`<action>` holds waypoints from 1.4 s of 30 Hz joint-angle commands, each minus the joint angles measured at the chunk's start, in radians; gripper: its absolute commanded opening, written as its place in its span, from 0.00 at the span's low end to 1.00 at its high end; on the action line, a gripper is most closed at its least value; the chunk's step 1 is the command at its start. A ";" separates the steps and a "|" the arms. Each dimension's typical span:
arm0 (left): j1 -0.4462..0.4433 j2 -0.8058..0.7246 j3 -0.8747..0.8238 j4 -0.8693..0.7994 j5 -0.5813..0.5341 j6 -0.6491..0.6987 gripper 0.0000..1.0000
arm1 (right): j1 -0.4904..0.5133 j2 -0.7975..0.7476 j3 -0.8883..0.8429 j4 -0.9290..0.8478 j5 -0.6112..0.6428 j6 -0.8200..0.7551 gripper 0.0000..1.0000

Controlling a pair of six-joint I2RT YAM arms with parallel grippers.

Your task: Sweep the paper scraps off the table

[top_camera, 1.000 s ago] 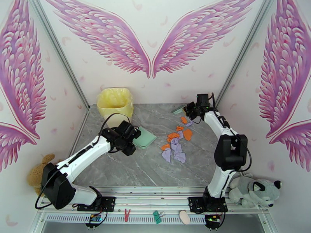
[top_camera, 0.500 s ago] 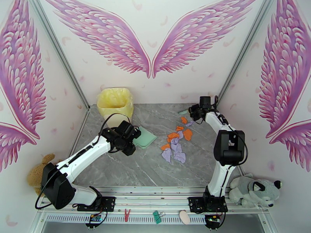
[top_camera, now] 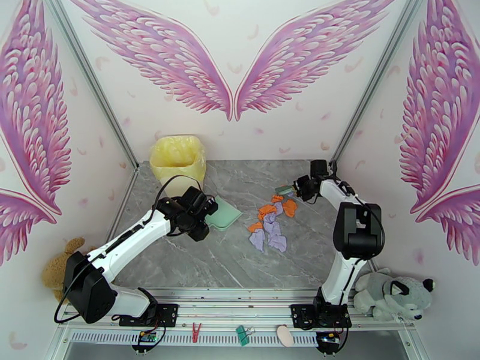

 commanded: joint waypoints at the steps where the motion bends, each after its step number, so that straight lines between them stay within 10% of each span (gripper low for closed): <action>1: -0.006 0.006 0.015 -0.006 0.024 0.014 0.00 | -0.007 -0.064 -0.058 -0.088 -0.009 -0.043 0.00; 19: -0.049 0.010 -0.019 -0.024 0.041 0.022 0.00 | -0.017 -0.347 -0.133 -0.197 -0.100 -0.167 0.00; 29: -0.096 -0.062 -0.110 -0.070 0.044 0.053 0.00 | -0.014 -0.336 0.047 -0.544 0.270 -0.684 0.00; 42: -0.225 0.115 -0.011 -0.124 0.006 0.119 0.00 | 0.038 -0.252 0.120 -0.534 0.789 -1.097 0.00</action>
